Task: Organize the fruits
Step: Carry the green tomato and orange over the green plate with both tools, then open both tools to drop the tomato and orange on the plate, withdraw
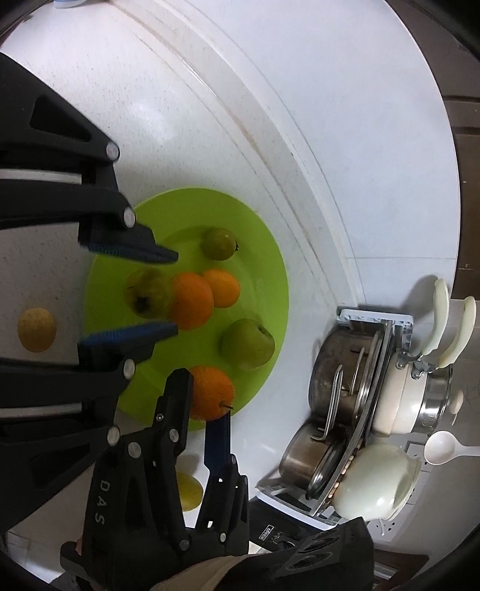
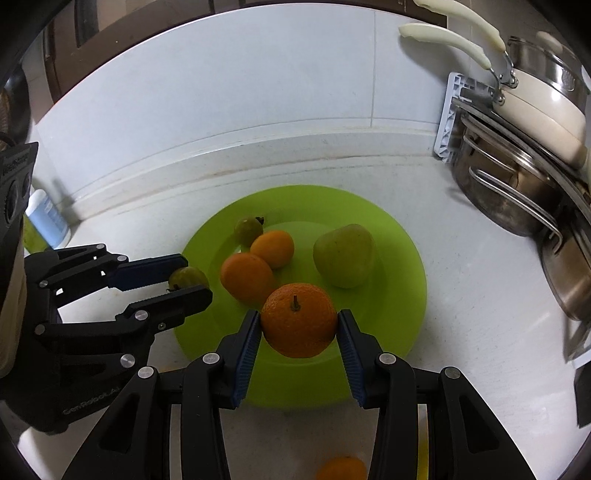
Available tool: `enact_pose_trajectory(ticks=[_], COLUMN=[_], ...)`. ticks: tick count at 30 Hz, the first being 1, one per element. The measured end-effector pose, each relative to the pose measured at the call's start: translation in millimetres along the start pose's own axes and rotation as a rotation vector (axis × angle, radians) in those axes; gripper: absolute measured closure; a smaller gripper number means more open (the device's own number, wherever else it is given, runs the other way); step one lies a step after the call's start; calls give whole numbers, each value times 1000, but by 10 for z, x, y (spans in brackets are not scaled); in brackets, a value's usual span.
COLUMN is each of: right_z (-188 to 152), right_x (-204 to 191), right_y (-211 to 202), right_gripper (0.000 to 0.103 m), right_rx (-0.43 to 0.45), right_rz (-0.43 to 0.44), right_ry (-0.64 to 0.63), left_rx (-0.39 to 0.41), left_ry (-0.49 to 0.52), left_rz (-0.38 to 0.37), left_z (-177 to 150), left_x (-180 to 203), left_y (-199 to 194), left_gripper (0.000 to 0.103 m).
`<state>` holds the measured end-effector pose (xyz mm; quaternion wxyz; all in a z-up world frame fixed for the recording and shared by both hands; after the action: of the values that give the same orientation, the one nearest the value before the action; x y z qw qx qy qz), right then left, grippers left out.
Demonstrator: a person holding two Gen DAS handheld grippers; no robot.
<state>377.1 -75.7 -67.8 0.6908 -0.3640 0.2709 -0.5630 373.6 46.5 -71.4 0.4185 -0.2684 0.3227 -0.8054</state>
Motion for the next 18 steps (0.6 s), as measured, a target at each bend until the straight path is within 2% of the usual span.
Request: enact_pose_trajectory(ticks=[4, 8, 10, 13, 18], right_z=[-4, -35, -71, -138, -226], right_x=[19, 50, 54, 66, 87], right_y=[-65, -203, -302, -467, -774], right_gripper=[53, 53, 53, 47, 43], right_rx=[21, 43, 60, 88, 140], right_rz=[-22, -25, -39, -56, -82], right_ry=[8, 25, 26, 35, 61], left_rx=[19, 46, 66, 100, 145], left_ry=[-10, -15, -19, -25, -47], left_rz=[10, 26, 41, 59, 77], left_z=[2, -4, -16, -36, -90], left_x=[-7, 23, 46, 92, 203], left_y=[-76, -229, -330, -499, -772], left_gripper=[58, 55, 48, 46, 39])
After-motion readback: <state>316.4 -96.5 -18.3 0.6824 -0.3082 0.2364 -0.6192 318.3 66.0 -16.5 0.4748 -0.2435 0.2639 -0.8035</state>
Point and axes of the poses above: each gripper's, at about its wrist camera, not at the fingertips, and y roughly the way its jaws point, x to its right, z to its top, the point moved 1 cm from there along y, roughly the way its jaws point, and after that the axes turned 8 degrees about -z, right-handed, at the moved point
